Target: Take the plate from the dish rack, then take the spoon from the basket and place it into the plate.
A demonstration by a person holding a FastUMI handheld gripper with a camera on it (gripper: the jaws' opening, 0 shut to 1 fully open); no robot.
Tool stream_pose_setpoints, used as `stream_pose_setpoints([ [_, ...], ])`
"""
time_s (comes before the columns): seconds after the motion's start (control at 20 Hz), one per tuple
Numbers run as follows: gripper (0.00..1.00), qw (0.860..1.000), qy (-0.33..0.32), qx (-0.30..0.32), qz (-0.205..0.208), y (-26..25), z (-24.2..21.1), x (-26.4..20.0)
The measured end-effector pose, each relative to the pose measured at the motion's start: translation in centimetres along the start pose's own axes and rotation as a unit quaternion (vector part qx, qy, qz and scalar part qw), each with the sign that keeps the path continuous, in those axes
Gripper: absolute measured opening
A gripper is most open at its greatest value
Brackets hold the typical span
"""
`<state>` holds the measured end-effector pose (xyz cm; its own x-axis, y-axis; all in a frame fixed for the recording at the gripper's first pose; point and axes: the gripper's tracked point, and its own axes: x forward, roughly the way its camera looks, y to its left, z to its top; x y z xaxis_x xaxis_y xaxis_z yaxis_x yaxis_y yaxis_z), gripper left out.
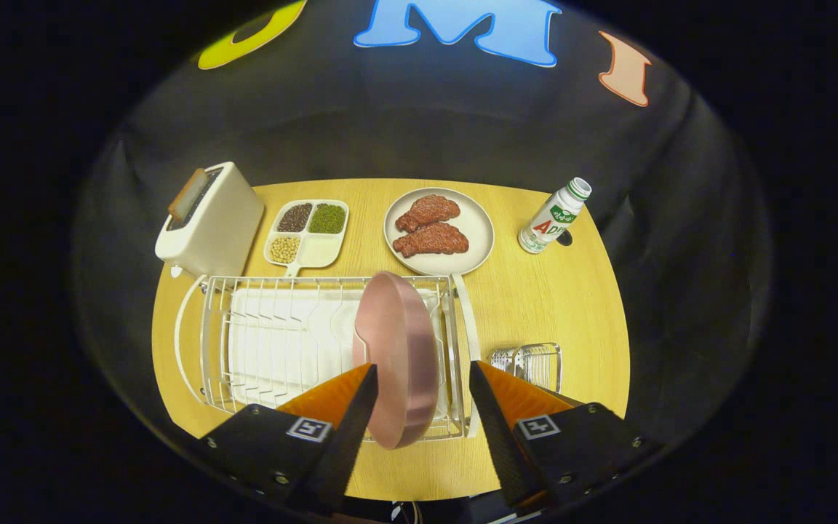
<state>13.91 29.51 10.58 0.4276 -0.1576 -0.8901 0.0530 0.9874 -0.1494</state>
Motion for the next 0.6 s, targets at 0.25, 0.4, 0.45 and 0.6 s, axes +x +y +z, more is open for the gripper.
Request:
stream_pose_setpoints([
  [0.25,0.16,0.997,0.0,0.035,-0.073,-1.3,-0.5,1.8],
  [0.4,0.11,0.995,-0.007,0.04,-0.092,-0.8,-0.8,1.7],
  [0.45,0.06,0.994,-0.008,0.027,-0.103,-0.6,-1.0,1.7],
  [0.6,0.06,0.991,-0.012,0.005,-0.135,0.4,-0.4,0.8],
])
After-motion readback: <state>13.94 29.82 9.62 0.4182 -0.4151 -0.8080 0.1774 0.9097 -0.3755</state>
